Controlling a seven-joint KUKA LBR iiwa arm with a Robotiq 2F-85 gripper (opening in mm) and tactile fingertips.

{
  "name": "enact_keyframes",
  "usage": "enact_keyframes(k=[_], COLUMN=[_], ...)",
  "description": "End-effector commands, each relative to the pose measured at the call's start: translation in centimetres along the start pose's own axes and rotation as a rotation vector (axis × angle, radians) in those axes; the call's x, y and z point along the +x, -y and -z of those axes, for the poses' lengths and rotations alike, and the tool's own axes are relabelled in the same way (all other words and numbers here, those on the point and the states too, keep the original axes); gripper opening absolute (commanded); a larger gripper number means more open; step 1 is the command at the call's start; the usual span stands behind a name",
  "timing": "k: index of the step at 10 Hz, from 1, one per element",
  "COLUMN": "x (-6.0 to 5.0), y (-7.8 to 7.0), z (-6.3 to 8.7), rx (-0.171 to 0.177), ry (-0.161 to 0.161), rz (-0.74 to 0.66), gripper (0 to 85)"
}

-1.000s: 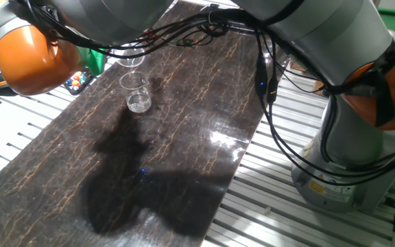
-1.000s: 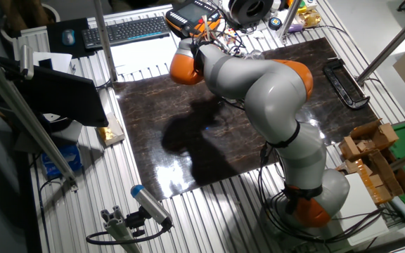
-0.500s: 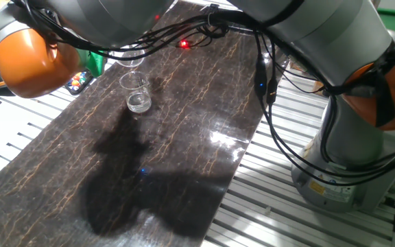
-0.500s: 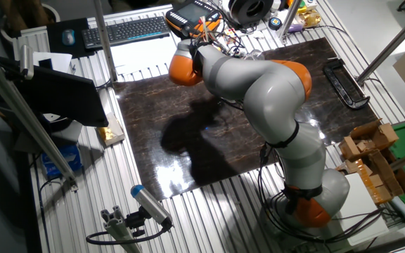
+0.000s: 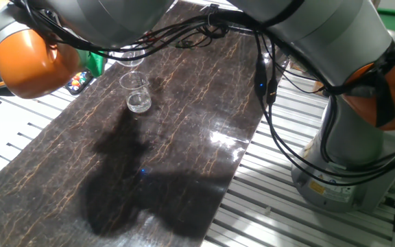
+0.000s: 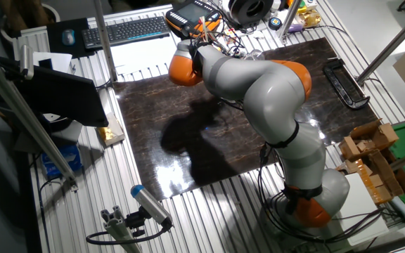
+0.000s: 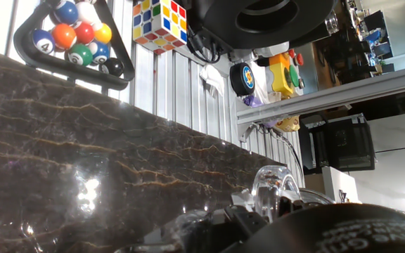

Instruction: Pour the water from one cup into another empty cup

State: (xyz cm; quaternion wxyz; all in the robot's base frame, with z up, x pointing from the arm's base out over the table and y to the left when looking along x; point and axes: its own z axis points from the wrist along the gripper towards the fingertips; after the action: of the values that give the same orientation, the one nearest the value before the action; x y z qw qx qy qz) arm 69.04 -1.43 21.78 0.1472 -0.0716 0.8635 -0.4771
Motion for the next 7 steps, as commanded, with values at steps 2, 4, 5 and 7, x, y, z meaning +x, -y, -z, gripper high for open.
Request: enact_keyframes(k=[2, 4, 5, 7], x=[-0.01, -0.03, -0.03, 0.02], y=[-0.01, -0.02, -0.03, 0.01], z=[0.01, 0.03, 0.03, -0.14], rx=[0.0, 0.0, 0.0, -0.036], ry=[0.0, 0.0, 0.0, -0.013], rz=[0.002, 0.003, 0.003, -0.024], gripper=[0.7, 0.7, 0.7, 0.7])
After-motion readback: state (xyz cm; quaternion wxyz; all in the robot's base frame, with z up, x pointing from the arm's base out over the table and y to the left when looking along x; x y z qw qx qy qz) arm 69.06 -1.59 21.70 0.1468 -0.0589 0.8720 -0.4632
